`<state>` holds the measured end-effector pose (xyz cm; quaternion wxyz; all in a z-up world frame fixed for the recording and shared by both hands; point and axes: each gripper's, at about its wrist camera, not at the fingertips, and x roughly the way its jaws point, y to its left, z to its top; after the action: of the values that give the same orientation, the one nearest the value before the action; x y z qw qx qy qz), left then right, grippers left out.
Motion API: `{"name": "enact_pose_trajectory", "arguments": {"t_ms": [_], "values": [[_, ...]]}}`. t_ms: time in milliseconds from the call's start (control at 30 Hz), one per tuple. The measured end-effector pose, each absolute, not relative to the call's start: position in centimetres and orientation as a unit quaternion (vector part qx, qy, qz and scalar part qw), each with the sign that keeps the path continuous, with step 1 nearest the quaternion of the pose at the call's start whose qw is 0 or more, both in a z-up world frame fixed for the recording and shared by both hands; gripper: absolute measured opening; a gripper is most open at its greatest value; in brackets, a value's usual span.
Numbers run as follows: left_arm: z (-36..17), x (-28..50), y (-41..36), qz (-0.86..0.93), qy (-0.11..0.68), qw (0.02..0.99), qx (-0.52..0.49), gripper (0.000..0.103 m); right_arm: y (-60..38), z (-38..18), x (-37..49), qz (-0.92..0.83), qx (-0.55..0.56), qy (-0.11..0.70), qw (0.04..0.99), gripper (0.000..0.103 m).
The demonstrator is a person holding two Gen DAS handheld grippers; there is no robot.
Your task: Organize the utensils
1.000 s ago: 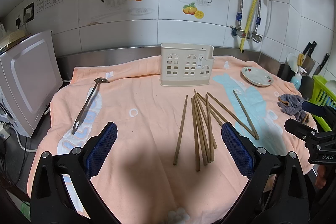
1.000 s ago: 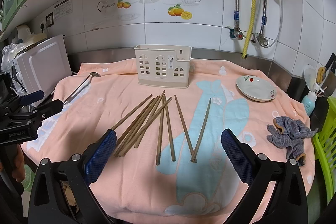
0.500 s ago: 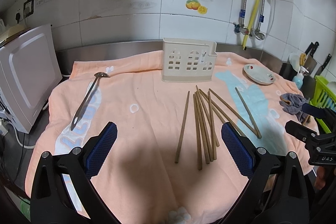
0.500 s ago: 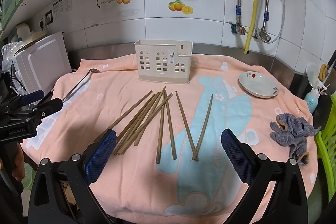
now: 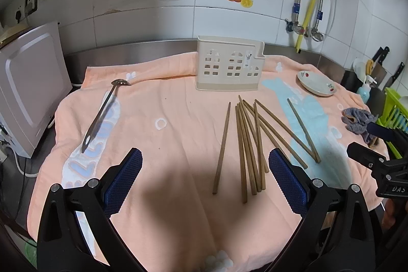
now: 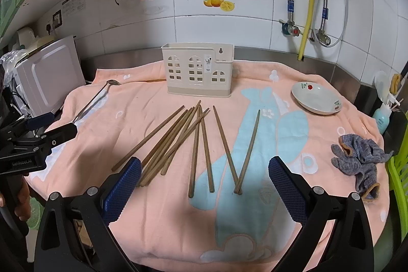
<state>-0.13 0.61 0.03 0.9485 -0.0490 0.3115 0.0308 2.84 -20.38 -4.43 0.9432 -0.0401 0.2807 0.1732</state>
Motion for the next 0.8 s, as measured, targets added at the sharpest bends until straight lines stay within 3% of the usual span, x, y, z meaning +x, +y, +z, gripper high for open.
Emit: {"name": "enact_pose_trajectory", "arguments": {"t_ms": [800], "values": [[-2.8, 2.9, 1.3, 0.032, 0.353, 0.933, -0.063, 0.098, -19.3, -6.8, 5.8, 0.174, -0.044, 0.32, 0.93, 0.097]]}}
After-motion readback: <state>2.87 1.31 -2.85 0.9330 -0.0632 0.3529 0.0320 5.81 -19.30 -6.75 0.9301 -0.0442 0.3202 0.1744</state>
